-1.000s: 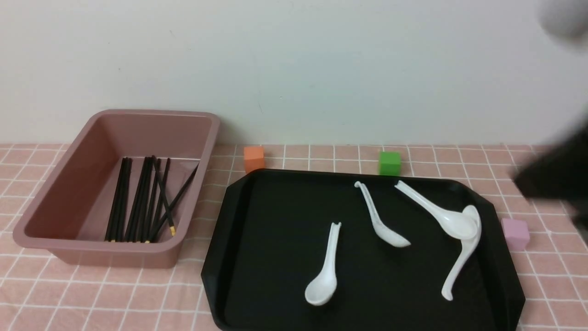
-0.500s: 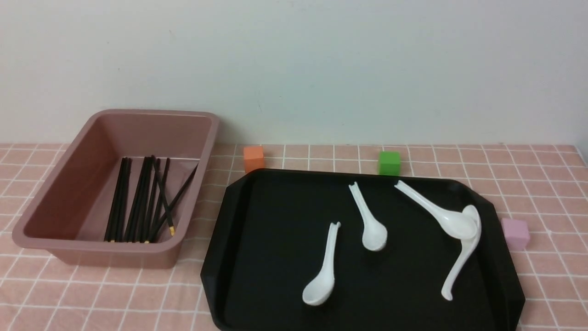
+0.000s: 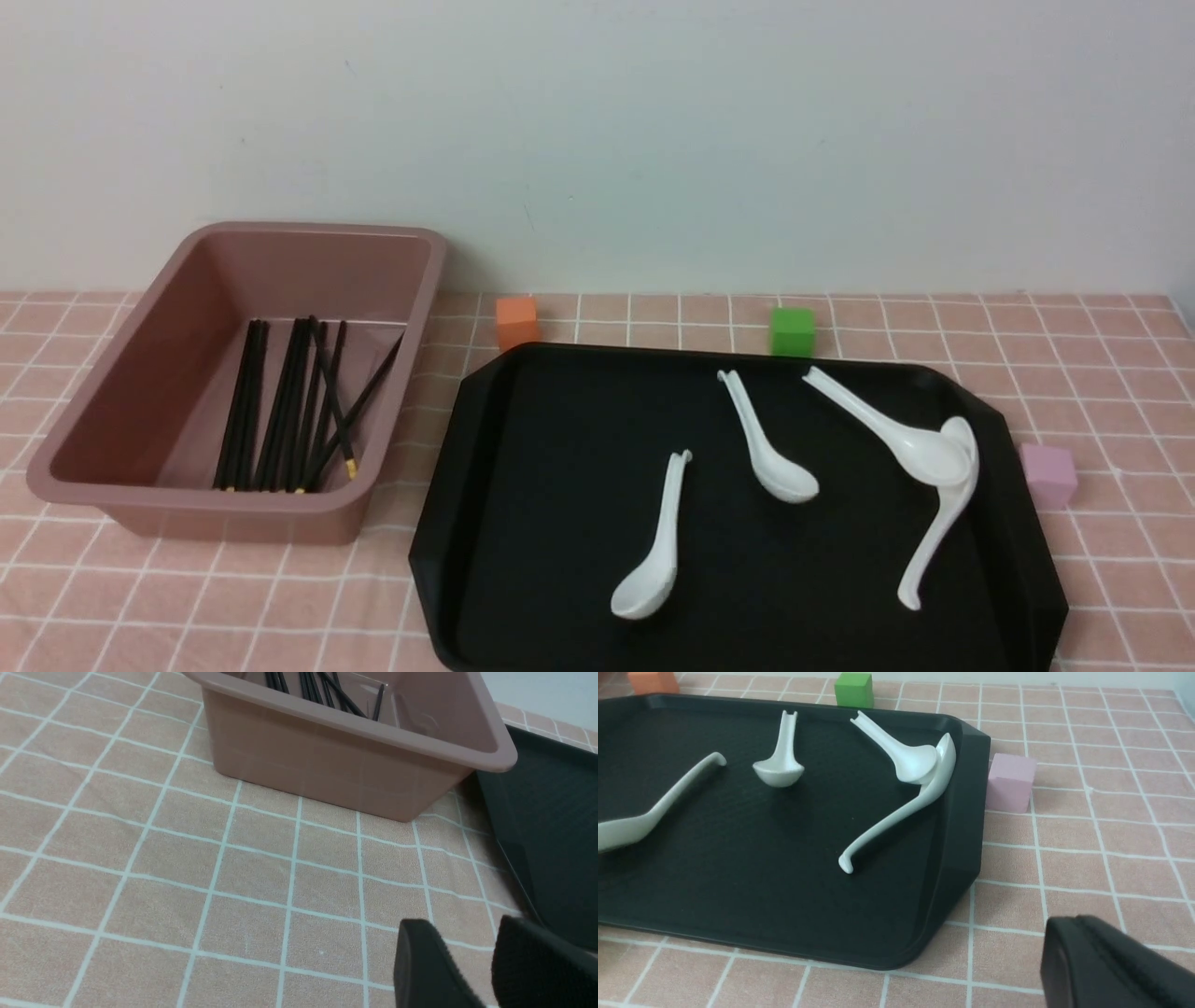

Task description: On pink tablecloth take chopsticks from black tray and put them in box.

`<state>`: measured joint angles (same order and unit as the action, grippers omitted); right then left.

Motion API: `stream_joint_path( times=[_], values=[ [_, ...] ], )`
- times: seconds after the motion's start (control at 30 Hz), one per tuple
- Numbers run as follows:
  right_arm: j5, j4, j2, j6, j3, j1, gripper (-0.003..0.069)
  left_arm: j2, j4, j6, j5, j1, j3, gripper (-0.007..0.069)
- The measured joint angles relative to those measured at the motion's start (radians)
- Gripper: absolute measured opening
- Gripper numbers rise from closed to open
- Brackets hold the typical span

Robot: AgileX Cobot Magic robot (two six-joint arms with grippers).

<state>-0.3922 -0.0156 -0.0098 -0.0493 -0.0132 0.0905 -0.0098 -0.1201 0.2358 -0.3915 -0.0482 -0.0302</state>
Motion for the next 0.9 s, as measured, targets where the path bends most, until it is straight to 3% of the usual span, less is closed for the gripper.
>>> stream_joint_path(
  times=[0.9],
  values=[
    [0.0, 0.0, 0.0, 0.0, 0.0, 0.0, 0.0018, 0.0, 0.0, 0.0, 0.0, 0.0, 0.0, 0.0239]
  ],
)
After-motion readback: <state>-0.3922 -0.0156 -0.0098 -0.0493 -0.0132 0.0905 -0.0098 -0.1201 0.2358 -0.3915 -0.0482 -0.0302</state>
